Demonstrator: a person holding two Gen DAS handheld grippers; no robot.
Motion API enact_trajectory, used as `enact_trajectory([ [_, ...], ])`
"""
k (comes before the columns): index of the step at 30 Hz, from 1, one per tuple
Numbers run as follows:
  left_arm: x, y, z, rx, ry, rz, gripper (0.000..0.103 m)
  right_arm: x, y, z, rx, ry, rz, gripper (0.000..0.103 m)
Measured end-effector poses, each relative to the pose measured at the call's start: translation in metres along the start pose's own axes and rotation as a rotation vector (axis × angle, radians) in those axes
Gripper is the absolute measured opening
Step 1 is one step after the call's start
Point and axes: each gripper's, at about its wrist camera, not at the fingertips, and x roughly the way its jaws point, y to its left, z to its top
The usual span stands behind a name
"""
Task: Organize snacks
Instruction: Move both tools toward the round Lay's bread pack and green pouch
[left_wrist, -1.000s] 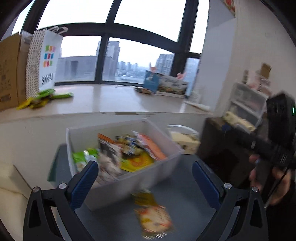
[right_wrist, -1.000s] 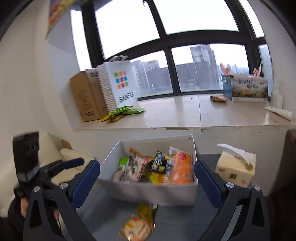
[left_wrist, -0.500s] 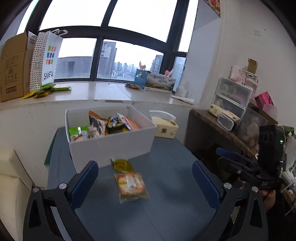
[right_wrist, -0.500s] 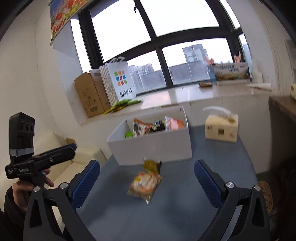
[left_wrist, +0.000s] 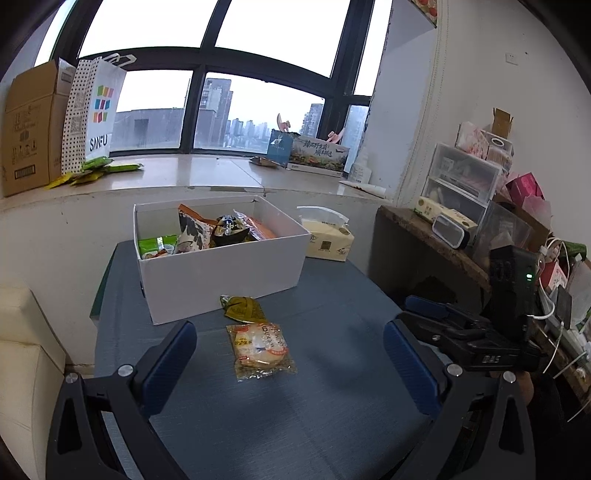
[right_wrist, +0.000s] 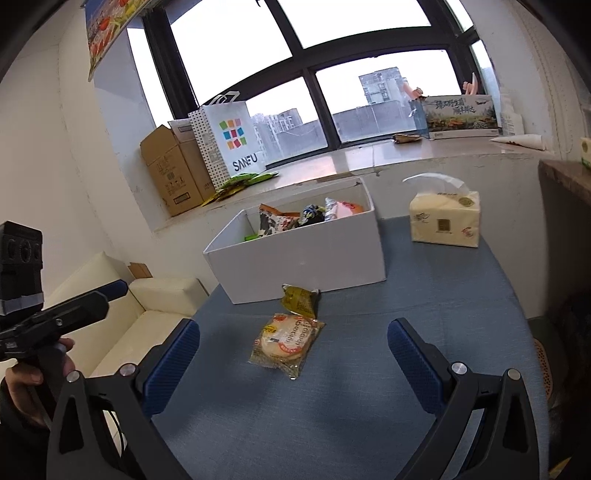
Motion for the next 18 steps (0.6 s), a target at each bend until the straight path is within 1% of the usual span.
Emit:
enact_trajectory([
  [3,-0.005,0.001,-0.004,0.022,-0.004,0.024,0.103,0.018,-0.002,-0.003,0.033,0.043,0.007,0.103],
  [5,-0.007,0.005,-0.006,0.019,-0.001,0.025,0.103,0.031,-0.001,-0.006,0.035,0.083,0.017,0.103],
  [9,-0.009,0.014,-0.011,-0.002,0.0,0.03,0.103,0.072,0.014,-0.011,-0.036,0.196,0.017,0.103],
  [12,-0.011,0.02,-0.013,-0.015,-0.005,0.029,0.103,0.106,0.027,-0.014,-0.061,0.259,-0.038,0.103],
  [14,-0.012,0.023,-0.014,-0.024,-0.006,0.03,0.103,0.126,0.034,-0.016,-0.064,0.291,-0.052,0.103],
  [16,-0.013,0.027,-0.016,-0.038,-0.006,0.031,0.103,0.152,0.041,-0.017,-0.077,0.339,-0.12,0.103],
  [18,-0.014,0.031,-0.018,-0.049,-0.008,0.027,0.103,0.173,0.043,-0.019,-0.08,0.372,-0.146,0.103],
])
